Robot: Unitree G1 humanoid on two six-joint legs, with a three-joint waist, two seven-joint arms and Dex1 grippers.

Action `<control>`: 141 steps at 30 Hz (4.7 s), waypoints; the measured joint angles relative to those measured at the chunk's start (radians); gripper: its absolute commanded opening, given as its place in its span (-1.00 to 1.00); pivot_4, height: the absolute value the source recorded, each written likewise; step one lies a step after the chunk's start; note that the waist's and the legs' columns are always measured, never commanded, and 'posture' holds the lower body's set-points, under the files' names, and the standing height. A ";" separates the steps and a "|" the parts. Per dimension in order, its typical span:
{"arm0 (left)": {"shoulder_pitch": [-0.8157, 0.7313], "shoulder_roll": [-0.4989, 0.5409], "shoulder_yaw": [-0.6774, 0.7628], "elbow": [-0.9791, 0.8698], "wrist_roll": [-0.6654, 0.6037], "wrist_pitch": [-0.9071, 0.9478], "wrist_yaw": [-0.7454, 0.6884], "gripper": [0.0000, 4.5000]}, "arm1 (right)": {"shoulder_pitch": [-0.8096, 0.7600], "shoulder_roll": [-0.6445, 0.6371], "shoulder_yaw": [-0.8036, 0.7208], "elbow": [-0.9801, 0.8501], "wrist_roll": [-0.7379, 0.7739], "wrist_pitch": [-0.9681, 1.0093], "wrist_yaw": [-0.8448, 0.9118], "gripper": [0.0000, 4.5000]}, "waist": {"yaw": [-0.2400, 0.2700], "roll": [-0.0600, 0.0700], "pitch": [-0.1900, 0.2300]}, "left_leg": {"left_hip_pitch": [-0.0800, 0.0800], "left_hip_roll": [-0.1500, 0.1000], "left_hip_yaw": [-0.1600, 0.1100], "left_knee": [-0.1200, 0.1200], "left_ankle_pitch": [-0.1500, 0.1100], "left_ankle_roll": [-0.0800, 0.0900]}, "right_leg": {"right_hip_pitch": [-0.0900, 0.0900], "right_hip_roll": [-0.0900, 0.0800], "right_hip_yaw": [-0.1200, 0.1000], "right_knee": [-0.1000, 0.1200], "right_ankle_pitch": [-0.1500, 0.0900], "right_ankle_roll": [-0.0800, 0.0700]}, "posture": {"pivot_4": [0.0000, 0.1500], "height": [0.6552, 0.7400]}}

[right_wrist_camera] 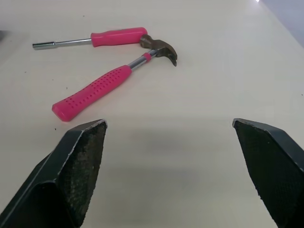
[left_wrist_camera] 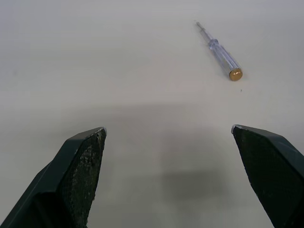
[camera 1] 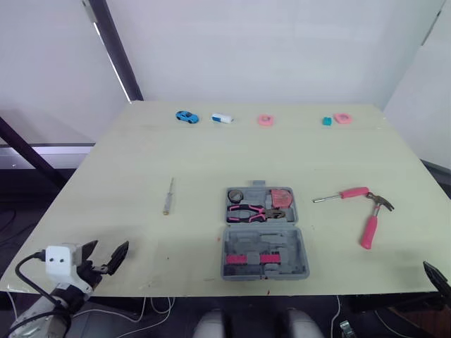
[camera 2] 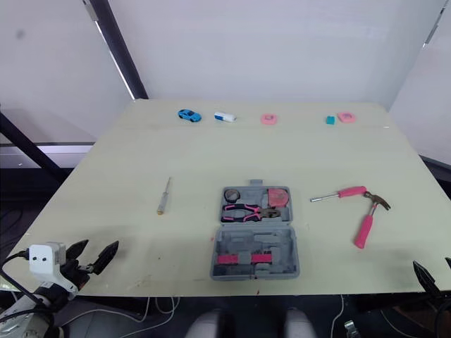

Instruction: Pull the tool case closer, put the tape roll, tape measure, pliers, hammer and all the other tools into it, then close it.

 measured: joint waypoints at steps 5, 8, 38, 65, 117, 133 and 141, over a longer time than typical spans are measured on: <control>-0.020 0.001 -0.013 0.000 0.013 -0.001 0.014 1.00 | -0.007 -0.011 0.011 0.007 -0.013 -0.013 0.032 0.99 | 0.000 0.000 0.000 | 0.000 0.000 0.000 0.000 0.000 0.000 | 0.000 0.000 0.000 0.000 0.000 0.000 | 1.00 1.00; -0.063 0.001 -0.045 -0.008 0.024 0.016 0.038 1.00 | -0.010 -0.020 0.053 -0.024 -0.035 -0.021 0.068 0.99 | 0.001 0.000 0.000 | 0.000 0.000 0.000 0.000 0.000 0.000 | 0.000 0.001 0.000 0.000 0.000 0.000 | 1.00 1.00; -0.709 -0.110 -0.350 0.342 0.287 0.296 0.439 0.23 | -0.271 -0.123 0.359 -0.476 0.014 0.225 0.203 1.00 | 0.003 -0.004 0.003 | -0.001 -0.007 -0.002 0.003 0.000 0.000 | 0.002 0.005 -0.002 0.002 0.003 0.005 | 1.00 1.00; -0.727 -0.098 -0.350 0.406 0.304 0.245 0.465 -0.95 | -0.381 -0.169 0.510 -0.599 0.111 0.364 0.337 1.00 | -0.003 -0.004 0.003 | -0.001 -0.006 -0.004 0.004 0.000 0.000 | 0.002 0.004 -0.002 0.003 0.003 0.005 | 1.00 1.00; -0.941 0.122 -1.038 -0.152 0.388 0.502 -0.513 -0.95 | -0.318 -0.153 0.469 -0.518 0.044 0.301 0.305 1.00 | 0.021 -0.005 0.007 | -0.005 -0.006 -0.002 0.008 0.000 0.000 | 0.002 0.008 -0.001 0.002 0.002 0.004 | 1.00 1.00; -0.986 0.040 -1.140 -0.055 0.492 0.507 -0.548 -0.95 | -0.292 -0.147 0.439 -0.515 0.020 0.261 0.281 1.00 | 0.023 -0.005 0.007 | -0.006 -0.006 -0.003 0.009 0.000 0.000 | 0.001 0.009 -0.001 0.003 0.002 0.004 | 1.00 1.00; -1.005 0.004 -1.155 -0.013 0.523 0.497 -0.558 -0.95 | -0.294 -0.135 0.442 -0.513 0.003 0.256 0.278 1.00 | 0.022 -0.005 0.007 | -0.006 -0.006 -0.003 0.009 0.000 0.000 | 0.001 0.009 -0.001 0.003 0.002 0.004 | 1.00 1.00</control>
